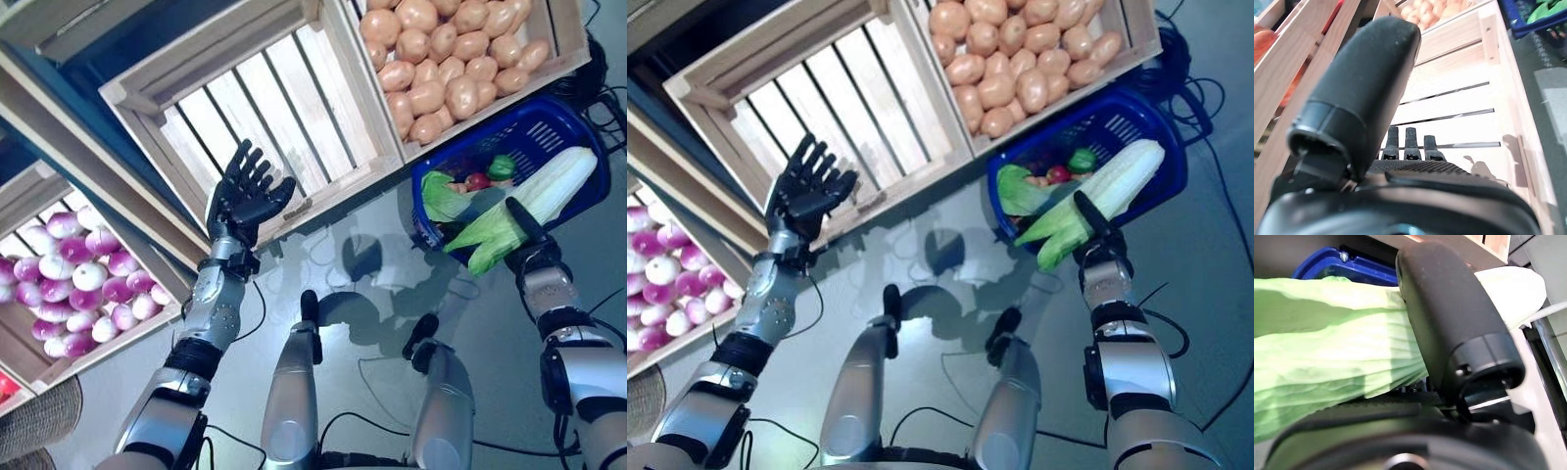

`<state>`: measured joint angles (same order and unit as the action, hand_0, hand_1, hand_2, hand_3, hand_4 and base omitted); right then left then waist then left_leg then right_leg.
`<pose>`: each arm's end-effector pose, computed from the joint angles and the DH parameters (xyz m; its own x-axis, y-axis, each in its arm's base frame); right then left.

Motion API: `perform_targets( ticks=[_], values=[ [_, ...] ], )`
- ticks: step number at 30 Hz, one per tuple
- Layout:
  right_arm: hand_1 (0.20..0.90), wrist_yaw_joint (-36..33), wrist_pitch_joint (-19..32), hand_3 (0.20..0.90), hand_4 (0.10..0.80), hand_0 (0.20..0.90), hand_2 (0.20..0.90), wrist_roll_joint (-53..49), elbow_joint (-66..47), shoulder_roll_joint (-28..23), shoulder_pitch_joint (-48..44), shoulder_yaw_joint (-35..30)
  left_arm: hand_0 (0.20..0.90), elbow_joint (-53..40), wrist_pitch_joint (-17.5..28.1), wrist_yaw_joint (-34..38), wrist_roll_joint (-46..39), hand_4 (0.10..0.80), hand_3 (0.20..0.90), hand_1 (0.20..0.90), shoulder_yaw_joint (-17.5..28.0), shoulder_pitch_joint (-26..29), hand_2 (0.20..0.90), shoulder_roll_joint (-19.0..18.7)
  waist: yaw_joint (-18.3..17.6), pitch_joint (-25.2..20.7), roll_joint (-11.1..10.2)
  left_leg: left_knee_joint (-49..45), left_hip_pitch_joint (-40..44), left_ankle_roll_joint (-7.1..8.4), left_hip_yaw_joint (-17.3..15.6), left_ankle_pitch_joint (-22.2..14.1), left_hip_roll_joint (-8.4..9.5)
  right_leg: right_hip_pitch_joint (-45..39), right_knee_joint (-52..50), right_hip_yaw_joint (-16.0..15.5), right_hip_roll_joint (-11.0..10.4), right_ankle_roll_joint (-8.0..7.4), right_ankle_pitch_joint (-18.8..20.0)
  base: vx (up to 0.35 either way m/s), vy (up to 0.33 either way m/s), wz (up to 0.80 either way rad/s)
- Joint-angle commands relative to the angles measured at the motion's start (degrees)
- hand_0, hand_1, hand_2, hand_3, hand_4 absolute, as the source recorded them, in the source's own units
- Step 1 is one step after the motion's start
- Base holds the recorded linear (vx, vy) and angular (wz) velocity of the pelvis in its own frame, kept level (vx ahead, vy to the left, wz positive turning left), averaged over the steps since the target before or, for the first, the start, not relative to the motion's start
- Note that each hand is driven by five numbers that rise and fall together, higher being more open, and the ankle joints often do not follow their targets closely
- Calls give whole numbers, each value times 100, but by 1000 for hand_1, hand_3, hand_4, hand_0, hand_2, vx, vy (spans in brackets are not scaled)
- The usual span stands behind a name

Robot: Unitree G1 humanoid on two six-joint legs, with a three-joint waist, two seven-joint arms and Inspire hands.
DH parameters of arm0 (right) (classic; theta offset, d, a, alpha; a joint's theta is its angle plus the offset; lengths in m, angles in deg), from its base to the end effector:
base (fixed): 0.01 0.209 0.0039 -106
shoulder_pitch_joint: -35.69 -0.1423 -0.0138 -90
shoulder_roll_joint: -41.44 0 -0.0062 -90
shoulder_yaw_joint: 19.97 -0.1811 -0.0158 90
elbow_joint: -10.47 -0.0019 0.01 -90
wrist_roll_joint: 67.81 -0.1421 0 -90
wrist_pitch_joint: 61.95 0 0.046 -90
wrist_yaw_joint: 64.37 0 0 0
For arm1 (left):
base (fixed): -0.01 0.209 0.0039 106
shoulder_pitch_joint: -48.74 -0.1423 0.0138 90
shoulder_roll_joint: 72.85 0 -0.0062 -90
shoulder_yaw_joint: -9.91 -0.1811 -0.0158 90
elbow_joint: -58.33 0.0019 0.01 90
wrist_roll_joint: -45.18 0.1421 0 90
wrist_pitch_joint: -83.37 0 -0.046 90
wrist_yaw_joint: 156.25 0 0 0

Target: Put vegetables into the basket

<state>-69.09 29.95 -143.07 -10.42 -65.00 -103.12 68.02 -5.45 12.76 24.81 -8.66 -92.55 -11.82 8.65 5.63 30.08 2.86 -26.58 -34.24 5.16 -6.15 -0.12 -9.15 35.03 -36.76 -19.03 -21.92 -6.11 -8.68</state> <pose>0.3203 -0.2953 0.1076 0.8654 -0.4217 -0.2706 0.4718 0.5039 0.7236 0.2977 0.1982 0.1066 0.9582 0.0321 0.2841 0.0946 0.9021 -0.4211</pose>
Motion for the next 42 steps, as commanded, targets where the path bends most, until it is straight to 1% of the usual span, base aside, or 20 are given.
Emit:
perform_targets(
  ticks=[1,4,8,9,10,14,17,26,33,34,39,42],
  values=[
    [300,79,658,300,400,300,300,-449,-402,-733,-550,-61,900,-901,726,55,22,800,900,900,127,261,900,-237,-7,-28,158,-544,100,159,82,-892,-62,8,-732,188,60,9,-410,-31,-26,12],
    [300,110,763,300,400,300,300,-512,-418,-879,-784,-37,900,-1111,782,132,87,800,900,900,91,224,900,-332,11,-28,192,-954,-271,149,134,-1084,-100,360,-1134,268,14,50,-572,-36,-14,4],
    [300,130,1077,300,400,300,300,-333,-655,-956,-1090,93,900,-1371,756,176,120,800,900,900,28,123,900,-363,6,-28,226,-1583,-743,99,151,-1379,-190,826,-1666,394,-31,133,-789,-42,-11,-4],
    [425,100,1113,425,483,425,425,-276,-683,-964,-1143,125,900,-1383,740,201,114,800,900,900,23,126,900,-364,-1,-28,226,-1672,-798,88,160,-1420,-200,886,-1746,416,-33,145,-820,0,0,0],
    [900,19,1164,900,800,900,900,-185,-696,-976,-1215,167,900,-1362,745,223,76,800,900,900,-5,125,900,-364,-11,-28,221,-1787,-857,75,175,-1467,-220,952,-1840,448,-30,161,-851,-13,4,-5],
    [900,-87,1154,900,800,900,900,-103,-671,-1028,-1427,261,900,-1340,777,212,22,800,900,900,-22,146,900,-378,-15,-28,210,-2048,-1019,39,228,-1579,-247,1125,-2057,519,-1,200,-938,0,0,0],
    [900,-145,1194,900,800,900,900,-71,-651,-1060,-1505,301,900,-1323,867,178,2,800,900,900,-57,142,900,-408,-11,-28,202,-2141,-1084,22,248,-1593,-268,1187,-2126,533,20,220,-948,-23,15,-5],
    [900,-50,1248,900,800,900,900,-150,-577,-1083,-1506,282,900,-1159,987,-62,-186,800,900,900,-36,77,900,-514,-15,-28,167,-2100,-861,8,207,-1583,-331,985,-2054,518,57,224,-920,-3,4,0],
    [900,24,1126,900,800,900,900,-128,-483,-1143,-1448,224,900,-1142,957,-200,-348,800,900,900,27,68,900,-606,-26,-28,126,-1843,-402,18,104,-1515,-388,589,-1833,452,39,193,-855,-9,28,-1],
    [900,43,1074,900,800,900,900,-122,-462,-1169,-1418,199,900,-1123,962,-252,-389,800,900,900,29,63,900,-628,-33,-28,108,-1704,-218,22,60,-1463,-403,419,-1711,412,33,184,-813,-15,42,-5],
    [900,155,961,900,800,900,900,-111,-344,-1192,-1323,156,900,-1063,946,-343,-475,800,900,900,55,20,900,-665,-28,-41,71,-1390,234,25,-9,-1346,-399,15,-1438,326,31,174,-721,-3,35,-6],
    [900,172,862,900,800,900,900,-96,-315,-1162,-1152,101,900,-1000,852,-405,-465,800,900,900,52,-53,900,-691,-16,-227,10,-1061,626,25,-71,-1233,-377,-346,-1097,236,46,162,-599,27,31,-3]
  ],
)
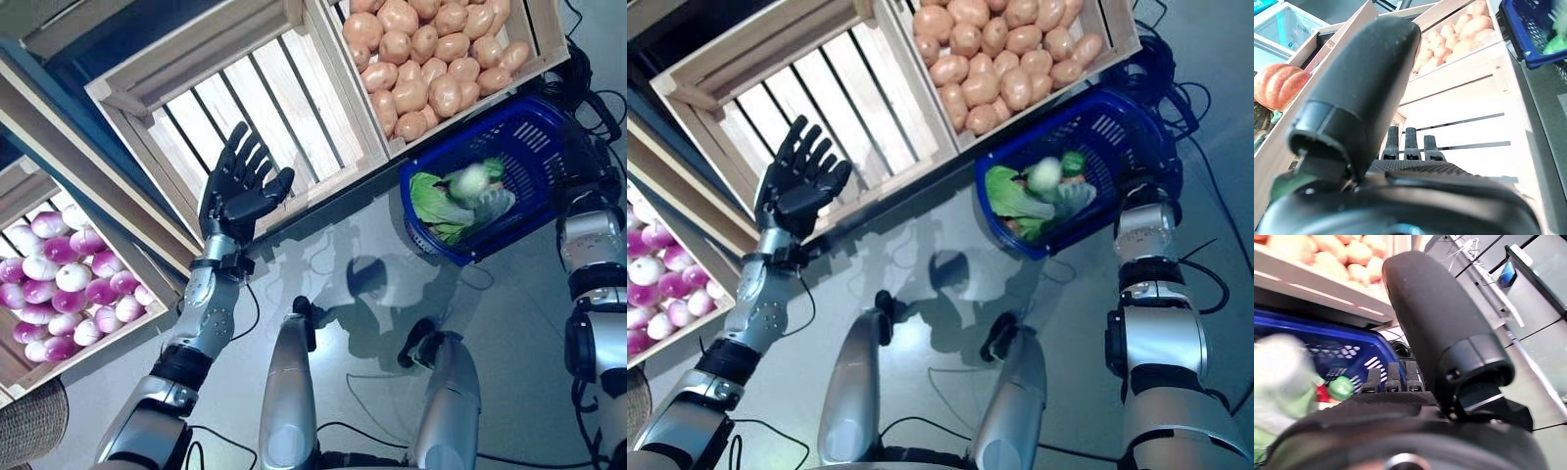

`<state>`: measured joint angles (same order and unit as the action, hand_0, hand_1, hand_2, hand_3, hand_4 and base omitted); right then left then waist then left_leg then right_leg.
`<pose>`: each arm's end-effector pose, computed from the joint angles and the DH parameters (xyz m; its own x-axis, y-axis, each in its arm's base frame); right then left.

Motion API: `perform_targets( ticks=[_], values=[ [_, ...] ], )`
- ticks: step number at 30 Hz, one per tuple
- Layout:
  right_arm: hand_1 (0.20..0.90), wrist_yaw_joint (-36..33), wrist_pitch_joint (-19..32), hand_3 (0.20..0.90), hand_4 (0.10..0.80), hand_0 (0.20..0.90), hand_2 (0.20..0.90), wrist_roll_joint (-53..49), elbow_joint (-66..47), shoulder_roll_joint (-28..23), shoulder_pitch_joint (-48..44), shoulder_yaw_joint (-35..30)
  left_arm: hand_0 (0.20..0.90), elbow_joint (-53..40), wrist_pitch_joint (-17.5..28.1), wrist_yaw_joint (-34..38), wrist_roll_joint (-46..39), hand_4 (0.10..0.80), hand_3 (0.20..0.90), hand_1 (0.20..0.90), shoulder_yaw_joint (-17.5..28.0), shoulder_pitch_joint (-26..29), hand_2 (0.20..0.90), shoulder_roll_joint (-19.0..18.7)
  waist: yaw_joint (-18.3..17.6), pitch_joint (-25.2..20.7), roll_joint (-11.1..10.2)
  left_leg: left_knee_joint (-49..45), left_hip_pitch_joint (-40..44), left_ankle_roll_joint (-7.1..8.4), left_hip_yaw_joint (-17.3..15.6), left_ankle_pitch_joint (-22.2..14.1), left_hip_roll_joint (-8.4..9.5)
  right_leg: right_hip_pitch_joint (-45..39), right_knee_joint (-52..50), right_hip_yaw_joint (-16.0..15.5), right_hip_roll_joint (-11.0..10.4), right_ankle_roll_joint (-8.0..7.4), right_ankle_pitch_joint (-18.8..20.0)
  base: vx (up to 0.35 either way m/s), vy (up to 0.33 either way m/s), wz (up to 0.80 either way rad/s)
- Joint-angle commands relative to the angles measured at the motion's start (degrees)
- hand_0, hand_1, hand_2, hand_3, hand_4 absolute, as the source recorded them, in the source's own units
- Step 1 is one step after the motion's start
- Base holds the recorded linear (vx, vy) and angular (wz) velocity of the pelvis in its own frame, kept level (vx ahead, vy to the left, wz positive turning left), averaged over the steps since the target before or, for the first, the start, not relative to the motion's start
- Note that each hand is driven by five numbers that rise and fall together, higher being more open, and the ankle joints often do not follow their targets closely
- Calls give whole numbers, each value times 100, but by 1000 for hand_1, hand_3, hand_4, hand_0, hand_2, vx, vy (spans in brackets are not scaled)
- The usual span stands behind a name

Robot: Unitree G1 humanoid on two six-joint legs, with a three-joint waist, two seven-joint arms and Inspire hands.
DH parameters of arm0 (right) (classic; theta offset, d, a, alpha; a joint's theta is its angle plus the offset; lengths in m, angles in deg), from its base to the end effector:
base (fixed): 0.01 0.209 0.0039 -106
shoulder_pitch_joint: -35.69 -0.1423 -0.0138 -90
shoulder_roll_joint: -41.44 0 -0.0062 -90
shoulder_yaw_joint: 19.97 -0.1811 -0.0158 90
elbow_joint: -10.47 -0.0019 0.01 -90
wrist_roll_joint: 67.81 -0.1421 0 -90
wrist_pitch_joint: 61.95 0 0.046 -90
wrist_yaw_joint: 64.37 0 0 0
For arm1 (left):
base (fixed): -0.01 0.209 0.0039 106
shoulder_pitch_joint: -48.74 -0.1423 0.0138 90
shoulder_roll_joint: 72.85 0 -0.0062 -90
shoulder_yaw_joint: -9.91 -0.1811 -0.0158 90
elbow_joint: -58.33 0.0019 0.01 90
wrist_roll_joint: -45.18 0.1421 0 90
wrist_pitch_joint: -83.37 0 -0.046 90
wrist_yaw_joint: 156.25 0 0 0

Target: Put vegetables into the basket

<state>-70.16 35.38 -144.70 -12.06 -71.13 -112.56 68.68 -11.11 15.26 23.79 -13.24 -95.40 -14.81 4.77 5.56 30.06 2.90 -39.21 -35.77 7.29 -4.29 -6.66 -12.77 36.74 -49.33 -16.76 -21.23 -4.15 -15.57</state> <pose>0.3334 -0.3131 0.1840 0.8498 -0.5268 -0.0162 0.3375 0.5203 0.7845 0.2868 0.2032 0.1105 0.9413 -0.0047 0.3376 0.1562 0.8926 -0.4229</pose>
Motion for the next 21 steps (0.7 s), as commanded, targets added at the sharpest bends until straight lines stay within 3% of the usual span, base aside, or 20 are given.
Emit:
perform_targets(
  ticks=[1,11,14,21],
  values=[
    [900,284,302,900,800,900,900,56,-155,-544,-187,28,900,-424,591,-314,-5,800,900,900,335,237,900,-306,-8,-238,0,240,822,-188,-267,-563,-15,-557,197,-1,-20,-36,104,0,0,0],
    [900,60,221,900,800,900,900,270,-135,-55,353,-100,900,84,390,-235,296,800,900,900,202,298,900,-100,-52,-771,-171,1479,2125,-133,-601,-148,36,-1916,1718,-281,233,-122,585,40,-5,-5],
    [900,72,260,900,800,900,900,369,-260,187,572,-68,900,241,288,-180,510,800,900,900,150,271,900,5,-70,-921,-215,1945,2443,-174,-724,133,59,-2299,2272,-406,338,-101,845,27,-1,-6],
    [900,222,694,900,800,900,900,911,-1404,1615,2260,94,900,616,-145,50,1583,800,900,900,37,-608,900,578,-171,-1780,-342,3635,3782,-137,-880,781,231,-3842,4222,-425,887,-244,1455,217,-1,-5]
  ],
)
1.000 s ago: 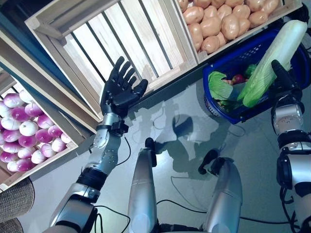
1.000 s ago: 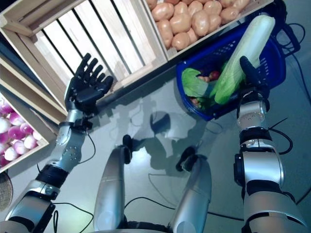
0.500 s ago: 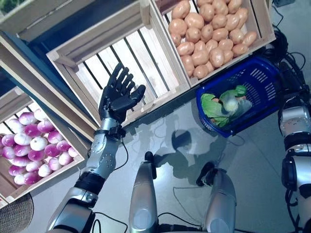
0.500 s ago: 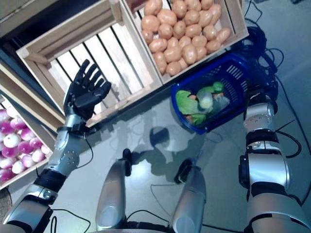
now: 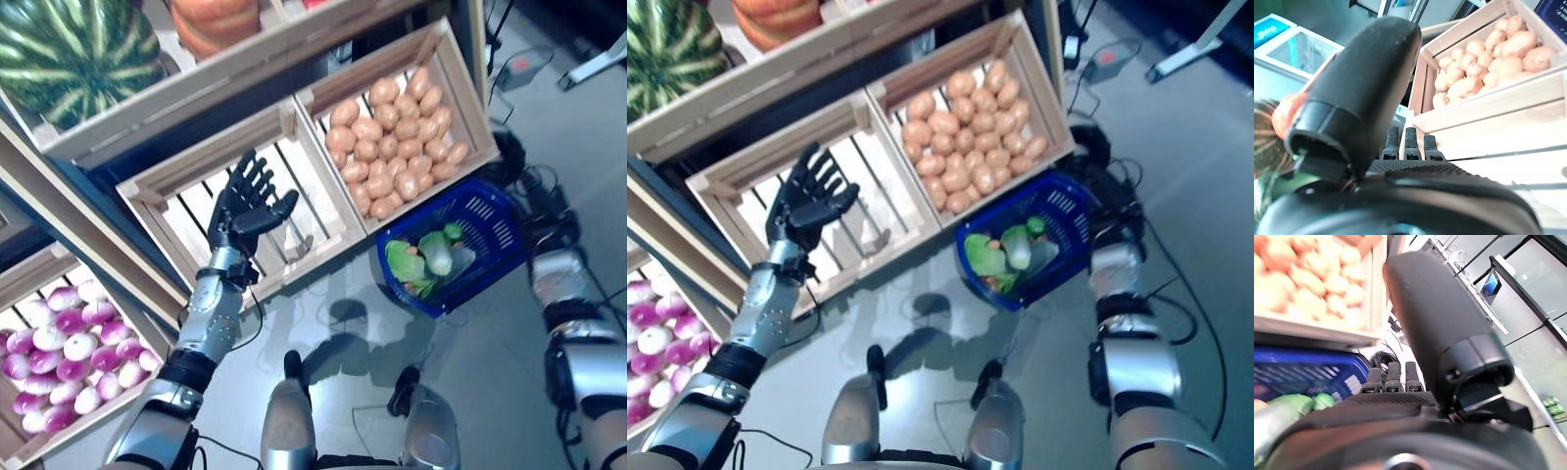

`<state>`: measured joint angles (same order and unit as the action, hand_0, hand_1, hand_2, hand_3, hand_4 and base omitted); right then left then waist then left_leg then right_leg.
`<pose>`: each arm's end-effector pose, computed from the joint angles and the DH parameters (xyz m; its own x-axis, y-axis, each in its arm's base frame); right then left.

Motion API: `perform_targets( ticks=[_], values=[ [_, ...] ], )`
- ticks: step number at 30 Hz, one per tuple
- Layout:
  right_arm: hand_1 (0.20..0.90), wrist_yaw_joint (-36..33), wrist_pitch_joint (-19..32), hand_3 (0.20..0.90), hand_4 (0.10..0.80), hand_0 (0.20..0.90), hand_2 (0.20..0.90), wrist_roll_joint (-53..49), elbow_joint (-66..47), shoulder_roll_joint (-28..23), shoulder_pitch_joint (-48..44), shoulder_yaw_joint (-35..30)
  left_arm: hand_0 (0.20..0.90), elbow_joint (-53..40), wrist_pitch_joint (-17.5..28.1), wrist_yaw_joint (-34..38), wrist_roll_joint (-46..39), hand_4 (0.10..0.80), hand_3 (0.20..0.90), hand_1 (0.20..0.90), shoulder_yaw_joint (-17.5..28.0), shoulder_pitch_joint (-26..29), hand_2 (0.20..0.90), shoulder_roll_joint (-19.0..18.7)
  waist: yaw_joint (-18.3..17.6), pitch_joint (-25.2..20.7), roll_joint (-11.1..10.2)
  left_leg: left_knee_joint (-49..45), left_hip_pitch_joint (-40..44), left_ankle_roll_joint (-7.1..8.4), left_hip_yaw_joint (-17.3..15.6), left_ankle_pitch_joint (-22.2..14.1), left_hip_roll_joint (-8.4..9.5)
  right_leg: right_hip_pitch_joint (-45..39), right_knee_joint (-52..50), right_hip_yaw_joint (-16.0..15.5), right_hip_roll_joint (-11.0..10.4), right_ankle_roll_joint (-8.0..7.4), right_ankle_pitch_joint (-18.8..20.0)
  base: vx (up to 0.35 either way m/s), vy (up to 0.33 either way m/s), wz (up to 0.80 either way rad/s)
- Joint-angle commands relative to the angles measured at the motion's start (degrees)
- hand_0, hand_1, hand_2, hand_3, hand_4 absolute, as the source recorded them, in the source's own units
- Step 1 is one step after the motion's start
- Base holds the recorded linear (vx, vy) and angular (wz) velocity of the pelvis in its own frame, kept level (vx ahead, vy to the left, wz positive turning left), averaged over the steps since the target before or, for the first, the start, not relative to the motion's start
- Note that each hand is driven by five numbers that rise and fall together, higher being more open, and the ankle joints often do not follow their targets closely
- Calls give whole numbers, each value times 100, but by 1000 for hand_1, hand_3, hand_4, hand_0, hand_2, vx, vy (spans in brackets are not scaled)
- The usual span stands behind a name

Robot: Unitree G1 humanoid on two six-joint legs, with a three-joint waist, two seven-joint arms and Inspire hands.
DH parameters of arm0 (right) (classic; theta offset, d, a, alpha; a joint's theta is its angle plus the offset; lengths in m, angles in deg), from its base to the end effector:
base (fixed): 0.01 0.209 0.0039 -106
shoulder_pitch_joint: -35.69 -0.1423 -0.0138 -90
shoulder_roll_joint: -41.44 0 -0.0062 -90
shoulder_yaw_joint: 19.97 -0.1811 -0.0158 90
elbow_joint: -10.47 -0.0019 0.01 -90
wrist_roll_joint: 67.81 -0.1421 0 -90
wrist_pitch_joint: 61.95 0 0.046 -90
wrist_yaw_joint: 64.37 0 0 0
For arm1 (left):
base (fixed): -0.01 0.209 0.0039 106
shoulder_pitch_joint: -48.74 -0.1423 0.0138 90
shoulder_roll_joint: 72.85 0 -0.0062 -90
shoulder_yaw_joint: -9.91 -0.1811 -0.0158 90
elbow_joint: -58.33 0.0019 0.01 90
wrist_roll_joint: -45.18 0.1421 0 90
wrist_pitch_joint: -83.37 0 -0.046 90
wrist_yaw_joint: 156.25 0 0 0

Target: Put vegetables into the basket

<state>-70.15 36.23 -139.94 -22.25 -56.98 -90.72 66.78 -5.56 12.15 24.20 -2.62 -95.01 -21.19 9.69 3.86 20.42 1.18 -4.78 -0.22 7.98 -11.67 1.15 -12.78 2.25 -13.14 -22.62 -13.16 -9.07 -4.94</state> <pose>0.3003 -0.2644 0.0593 0.8711 -0.4076 -0.2739 0.4680 0.5203 0.7143 0.2681 0.1975 0.0580 0.9924 -0.0120 0.1227 0.0526 0.9414 -0.3333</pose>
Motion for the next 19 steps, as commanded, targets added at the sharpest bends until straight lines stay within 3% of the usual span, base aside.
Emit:
perform_targets(
  ticks=[1,4,5,9,15,19],
  values=[
    [900,270,644,900,800,900,900,499,-558,386,377,353,900,125,73,-26,503,800,900,900,-12,-142,900,197,-8,-930,-164,373,369,-198,-175,73,241,-540,803,166,120,235,477,167,33,-2],
    [900,658,713,900,800,900,900,371,-958,924,1261,443,900,350,-39,-208,537,800,900,900,55,-613,900,502,-29,-1147,-160,785,677,-196,-274,168,278,-841,1207,167,198,212,634,152,32,1],
    [900,728,905,900,800,900,900,508,-1215,1231,1789,610,900,417,21,-138,784,800,900,900,31,-882,900,616,-40,-1212,-163,918,782,-199,-287,198,288,-964,1373,184,241,199,707,131,16,6],
    [900,1006,1454,900,800,900,900,663,-1894,1685,2698,1021,900,490,51,76,1037,800,900,900,97,-1394,900,770,-115,-1312,-173,978,833,-224,-310,160,304,-1068,1569,223,274,188,773,80,2,1],
    [900,1828,1156,900,800,900,900,1444,-2083,2001,3581,1759,900,1407,221,597,2181,800,900,900,104,-1728,900,1096,-318,-1316,-184,978,857,-254,-327,100,341,-1117,1601,290,271,162,742,49,6,-2],
    [900,1958,810,900,800,900,900,1209,-1819,2051,3657,1930,900,1862,309,799,2545,800,900,900,34,-1653,900,1144,-362,-1245,-161,978,863,-228,-327,122,337,-1118,1568,297,244,161,717,10,3,0]
  ],
)
